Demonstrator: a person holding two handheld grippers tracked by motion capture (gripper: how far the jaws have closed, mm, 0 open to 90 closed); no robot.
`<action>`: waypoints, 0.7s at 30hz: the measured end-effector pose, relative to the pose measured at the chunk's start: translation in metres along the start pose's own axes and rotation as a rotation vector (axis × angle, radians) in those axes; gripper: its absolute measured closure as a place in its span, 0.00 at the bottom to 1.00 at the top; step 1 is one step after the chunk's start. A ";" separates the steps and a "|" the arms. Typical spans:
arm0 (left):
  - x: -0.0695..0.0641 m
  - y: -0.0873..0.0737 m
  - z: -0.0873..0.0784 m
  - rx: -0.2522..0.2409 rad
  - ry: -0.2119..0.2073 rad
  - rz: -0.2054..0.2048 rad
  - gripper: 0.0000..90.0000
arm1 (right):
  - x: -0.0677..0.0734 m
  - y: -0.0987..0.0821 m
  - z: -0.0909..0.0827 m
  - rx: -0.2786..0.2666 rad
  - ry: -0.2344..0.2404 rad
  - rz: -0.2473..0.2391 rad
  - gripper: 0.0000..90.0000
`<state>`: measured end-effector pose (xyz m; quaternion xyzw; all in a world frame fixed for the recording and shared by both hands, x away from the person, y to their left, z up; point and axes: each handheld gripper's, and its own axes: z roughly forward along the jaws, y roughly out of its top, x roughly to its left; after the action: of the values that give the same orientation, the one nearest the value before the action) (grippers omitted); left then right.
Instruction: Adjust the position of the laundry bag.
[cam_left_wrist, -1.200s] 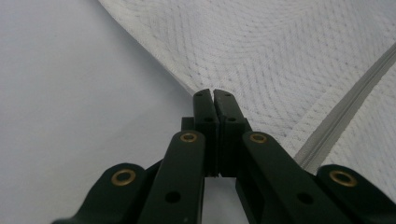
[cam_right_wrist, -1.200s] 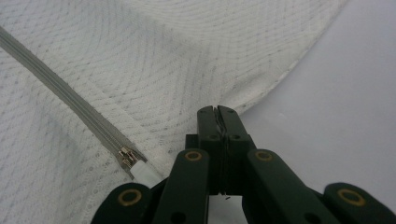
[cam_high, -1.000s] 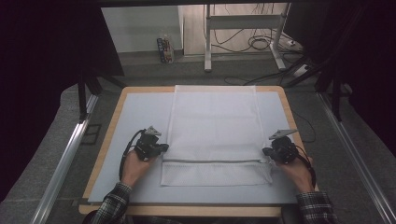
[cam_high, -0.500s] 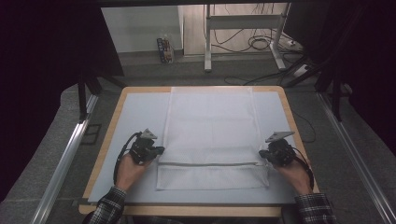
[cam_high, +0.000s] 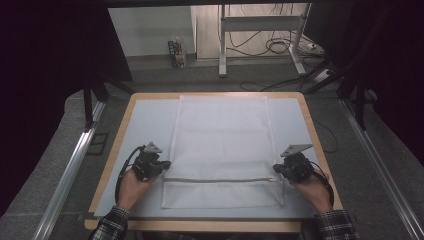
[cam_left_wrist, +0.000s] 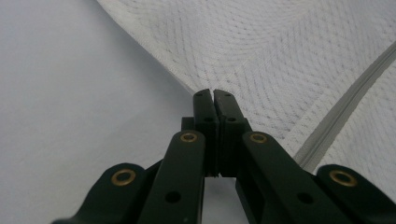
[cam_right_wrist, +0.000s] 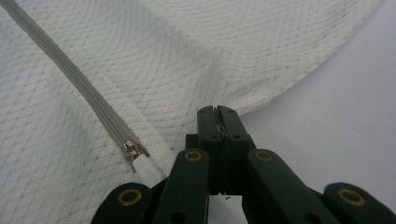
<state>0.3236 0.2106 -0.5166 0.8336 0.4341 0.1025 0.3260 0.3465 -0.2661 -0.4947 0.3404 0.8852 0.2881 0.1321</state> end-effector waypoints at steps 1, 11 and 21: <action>0.000 -0.003 -0.002 0.001 0.001 -0.006 1.00 | 0.003 0.001 0.000 0.000 0.005 -0.013 0.99; -0.005 -0.012 -0.007 0.021 0.013 0.001 0.99 | 0.011 0.000 0.001 0.012 0.020 -0.030 0.99; -0.006 -0.015 -0.004 0.029 0.000 0.006 0.98 | 0.014 -0.006 -0.004 0.009 0.028 -0.021 0.98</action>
<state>0.3082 0.2134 -0.5224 0.8396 0.4328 0.0970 0.3135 0.3319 -0.2619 -0.4960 0.3278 0.8918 0.2874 0.1212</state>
